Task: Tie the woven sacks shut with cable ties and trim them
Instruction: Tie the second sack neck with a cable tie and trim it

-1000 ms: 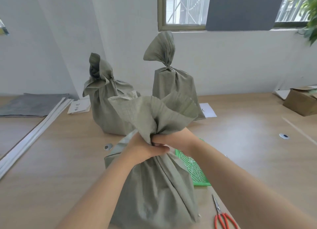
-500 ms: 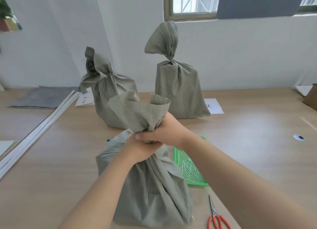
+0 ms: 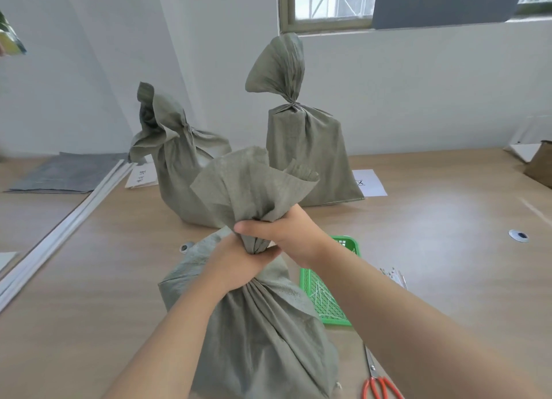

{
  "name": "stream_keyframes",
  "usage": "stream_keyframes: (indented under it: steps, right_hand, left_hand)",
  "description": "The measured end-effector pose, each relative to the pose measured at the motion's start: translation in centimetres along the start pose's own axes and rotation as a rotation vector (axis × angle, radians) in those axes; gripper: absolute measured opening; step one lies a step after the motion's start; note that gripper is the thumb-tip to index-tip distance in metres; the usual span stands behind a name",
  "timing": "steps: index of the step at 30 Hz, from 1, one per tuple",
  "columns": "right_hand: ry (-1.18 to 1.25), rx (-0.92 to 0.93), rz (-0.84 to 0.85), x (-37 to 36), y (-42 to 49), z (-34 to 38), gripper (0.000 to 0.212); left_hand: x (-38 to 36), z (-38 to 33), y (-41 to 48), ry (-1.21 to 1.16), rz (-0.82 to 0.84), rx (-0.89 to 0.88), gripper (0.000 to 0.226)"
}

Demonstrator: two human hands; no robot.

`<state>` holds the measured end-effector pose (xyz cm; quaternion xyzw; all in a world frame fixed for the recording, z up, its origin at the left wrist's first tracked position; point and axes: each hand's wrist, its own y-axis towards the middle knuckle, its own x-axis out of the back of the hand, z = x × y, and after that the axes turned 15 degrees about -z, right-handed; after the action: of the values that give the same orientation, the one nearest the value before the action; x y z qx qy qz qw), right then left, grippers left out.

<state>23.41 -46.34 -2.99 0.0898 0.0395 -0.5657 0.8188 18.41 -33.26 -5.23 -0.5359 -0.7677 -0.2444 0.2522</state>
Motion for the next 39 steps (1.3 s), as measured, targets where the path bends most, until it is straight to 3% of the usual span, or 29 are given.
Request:
stream_keyframes:
  steps: [3, 5, 12, 17, 27, 31, 37, 39]
  right_hand:
    - [-0.005, -0.038, 0.058, 3.3, 0.0, -0.9, 0.048]
    - [0.007, -0.096, 0.013, 6.2, -0.2, -2.8, 0.052]
    - [-0.176, -0.336, -0.530, 18.4, -3.2, -11.5, 0.031]
    - [-0.320, -0.476, -0.704, 24.2, -6.1, -15.8, 0.030]
    - [-1.035, -0.650, -0.638, 28.5, -9.6, -24.1, 0.040]
    - [-1.138, -0.661, -0.651, 29.2, -9.4, -25.8, 0.035]
    - [-1.256, -0.717, -0.621, 29.7, -8.7, -27.6, 0.008]
    - [-1.281, -0.731, -0.610, 29.8, -8.6, -28.0, 0.009]
  left_hand:
    - [-0.4, -0.3, 0.5, 0.043, 0.015, 0.059, 0.048]
    - [-0.8, -0.5, 0.9, 0.084, 0.006, 0.041, 0.048]
    - [-2.0, -1.2, 2.0, 0.070, -0.020, 0.080, 0.040]
    - [-2.6, -1.8, 2.5, 0.043, -0.024, 0.101, 0.020]
    - [-3.2, -1.5, 3.1, 0.041, -0.018, 0.126, 0.025]
    - [-3.4, -1.6, 3.1, 0.036, -0.010, 0.106, 0.018]
    - [-3.4, -1.8, 3.1, 0.030, -0.022, 0.087, 0.022]
    - [-3.4, -1.7, 3.0, 0.027, -0.028, 0.092, 0.022]
